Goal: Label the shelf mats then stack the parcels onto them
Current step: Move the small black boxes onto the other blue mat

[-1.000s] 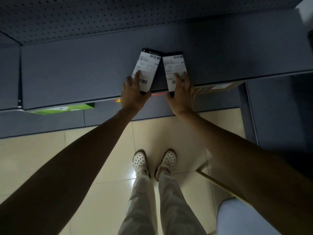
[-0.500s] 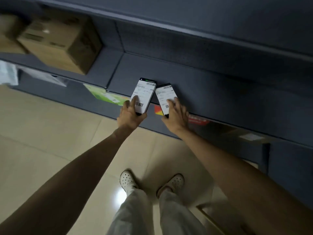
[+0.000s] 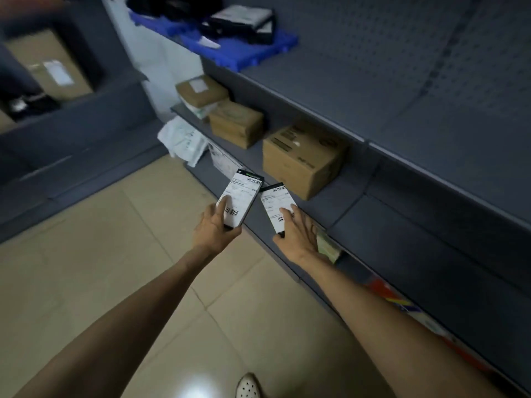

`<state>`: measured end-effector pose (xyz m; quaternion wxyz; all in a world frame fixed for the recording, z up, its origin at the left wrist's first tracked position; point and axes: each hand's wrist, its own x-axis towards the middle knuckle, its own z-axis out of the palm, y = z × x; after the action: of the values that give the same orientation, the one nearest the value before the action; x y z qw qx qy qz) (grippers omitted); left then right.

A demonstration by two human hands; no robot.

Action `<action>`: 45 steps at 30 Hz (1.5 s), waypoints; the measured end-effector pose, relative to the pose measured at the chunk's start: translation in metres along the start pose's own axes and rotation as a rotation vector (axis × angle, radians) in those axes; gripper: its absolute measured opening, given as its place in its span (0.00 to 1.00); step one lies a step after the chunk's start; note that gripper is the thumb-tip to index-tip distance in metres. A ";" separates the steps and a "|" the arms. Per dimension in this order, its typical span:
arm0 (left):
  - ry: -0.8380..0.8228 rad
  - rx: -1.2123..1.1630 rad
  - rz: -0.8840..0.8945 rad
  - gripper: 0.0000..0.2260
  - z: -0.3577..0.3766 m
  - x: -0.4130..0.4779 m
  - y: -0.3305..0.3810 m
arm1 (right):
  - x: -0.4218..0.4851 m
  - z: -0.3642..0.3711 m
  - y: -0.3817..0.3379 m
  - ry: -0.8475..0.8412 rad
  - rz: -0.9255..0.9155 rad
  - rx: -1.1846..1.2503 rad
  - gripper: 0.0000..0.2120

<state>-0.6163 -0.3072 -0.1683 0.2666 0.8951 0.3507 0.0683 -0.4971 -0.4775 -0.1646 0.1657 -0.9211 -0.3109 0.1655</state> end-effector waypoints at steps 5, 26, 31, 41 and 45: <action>0.137 0.027 0.023 0.39 -0.096 0.039 -0.050 | 0.055 -0.014 -0.109 0.043 -0.165 -0.048 0.35; 0.368 0.042 0.343 0.39 -0.268 0.406 0.054 | 0.383 -0.250 -0.226 0.445 -0.218 0.026 0.34; 0.310 0.050 0.394 0.40 -0.259 0.498 0.079 | 0.455 -0.277 -0.209 0.467 -0.144 0.027 0.33; 0.153 0.074 0.504 0.40 -0.250 0.625 0.108 | 0.539 -0.281 -0.194 0.448 0.015 0.028 0.33; 0.067 0.103 0.548 0.40 -0.251 0.664 0.112 | 0.562 -0.285 -0.199 0.444 0.071 0.036 0.32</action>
<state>-0.1330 0.1729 0.0608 0.1803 0.9663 0.1070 0.1495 -0.0619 -0.0330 0.0568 0.2406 -0.9423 -0.2309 -0.0301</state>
